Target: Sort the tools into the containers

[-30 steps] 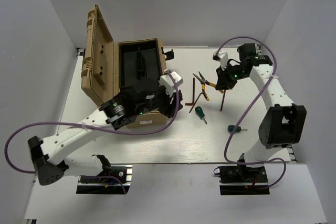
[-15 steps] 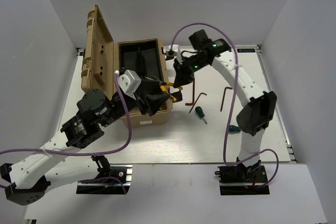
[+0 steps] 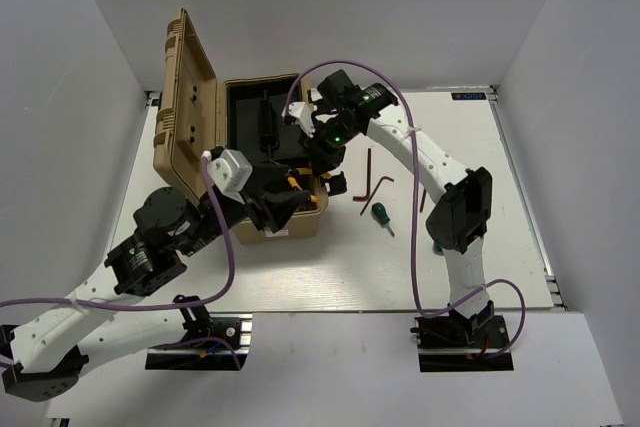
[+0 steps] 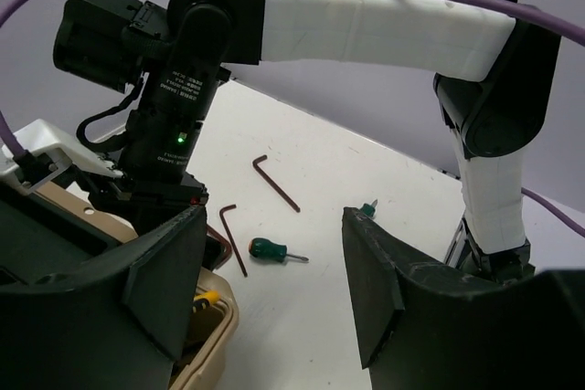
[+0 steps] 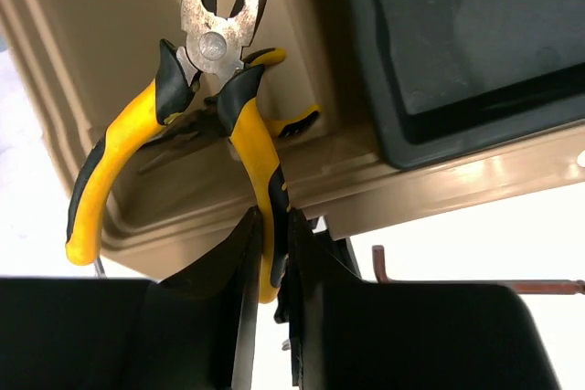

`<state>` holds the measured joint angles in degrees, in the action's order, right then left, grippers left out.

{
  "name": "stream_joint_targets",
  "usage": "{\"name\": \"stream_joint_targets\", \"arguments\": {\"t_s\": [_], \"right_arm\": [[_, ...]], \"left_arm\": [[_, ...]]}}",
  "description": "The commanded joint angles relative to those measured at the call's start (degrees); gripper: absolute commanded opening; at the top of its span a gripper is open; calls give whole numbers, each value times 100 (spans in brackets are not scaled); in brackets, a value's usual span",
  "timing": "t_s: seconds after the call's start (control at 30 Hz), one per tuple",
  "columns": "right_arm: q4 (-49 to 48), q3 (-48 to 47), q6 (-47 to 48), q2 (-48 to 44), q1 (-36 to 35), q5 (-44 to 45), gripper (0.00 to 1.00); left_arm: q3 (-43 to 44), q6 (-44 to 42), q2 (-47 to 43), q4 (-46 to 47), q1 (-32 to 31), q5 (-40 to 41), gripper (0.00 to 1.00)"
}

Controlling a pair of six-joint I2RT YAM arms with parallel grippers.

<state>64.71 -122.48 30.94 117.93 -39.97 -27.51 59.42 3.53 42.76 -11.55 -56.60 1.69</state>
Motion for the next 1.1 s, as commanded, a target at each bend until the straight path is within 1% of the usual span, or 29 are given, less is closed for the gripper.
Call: {"name": "stream_joint_targets", "arguments": {"t_s": [0.0,0.13,0.23,0.27,0.33,0.37,0.43,0.47,0.63,0.67,0.73,0.77,0.8,0.83,0.87,0.9,0.93,0.97,1.0,1.03,1.07], "right_arm": [[-239,-242,-246,46,-125,254,0],[-274,-224,-273,11,-301,324,0],[-301,-189,-299,-68,-389,465,14],[-283,-163,-290,-103,-424,509,25],[-310,-145,-290,-182,-433,588,36],[-301,-110,-299,-200,-451,597,44],[-292,-40,-308,-253,-459,606,50],[-318,-22,-316,-349,-460,571,55],[-318,127,-430,-657,-442,501,57],[-336,154,-544,-770,-433,562,55],[-615,407,-676,-1069,-381,877,46],[-687,687,-886,-1201,-363,983,41],[-1079,855,-957,-1655,-293,1271,24],[-1257,1240,-1045,-1833,-249,1770,14],[-1433,1687,-1272,-2157,-179,2036,5],[-1939,1909,-1327,-2473,-126,3092,0],[-2101,2129,-1423,-2616,-39,3424,0],[-2216,2714,-1441,-2878,206,3723,0],[-2356,2859,-1450,-3063,235,4144,0],[-2349,3087,-1494,-3152,618,4383,0],[-2323,3316,-1503,-3205,769,4490,0]], "left_arm": [[-123,78,-224,74,-27,121,71],[-255,192,-338,74,-27,121,71],[-308,244,-339,74,-27,121,71],[-308,245,-339,22,-27,121,71],[-308,245,-339,21,-27,121,71],[-308,245,-339,21,-27,121,71],[-308,245,-339,21,-27,121,71],[-308,245,-278,21,-27,121,71],[-308,245,-145,82,-27,15,71],[-308,245,29,83,-27,-46,69],[-256,245,266,-30,-27,-117,63],[-160,245,398,-84,-27,-195,58],[-72,245,713,-84,-27,-265,44],[-71,245,881,-162,-27,-266,36],[16,245,1048,-163,-27,-449,26],[122,245,1215,-215,-27,-503,12],[184,245,1539,-216,-27,-556,7],[236,245,1690,-216,-27,-634,3],[341,245,1831,-216,-88,-635,1],[342,297,1980,-216,-88,-635,1],[447,297,2321,-164,-149,-635,1]]}}
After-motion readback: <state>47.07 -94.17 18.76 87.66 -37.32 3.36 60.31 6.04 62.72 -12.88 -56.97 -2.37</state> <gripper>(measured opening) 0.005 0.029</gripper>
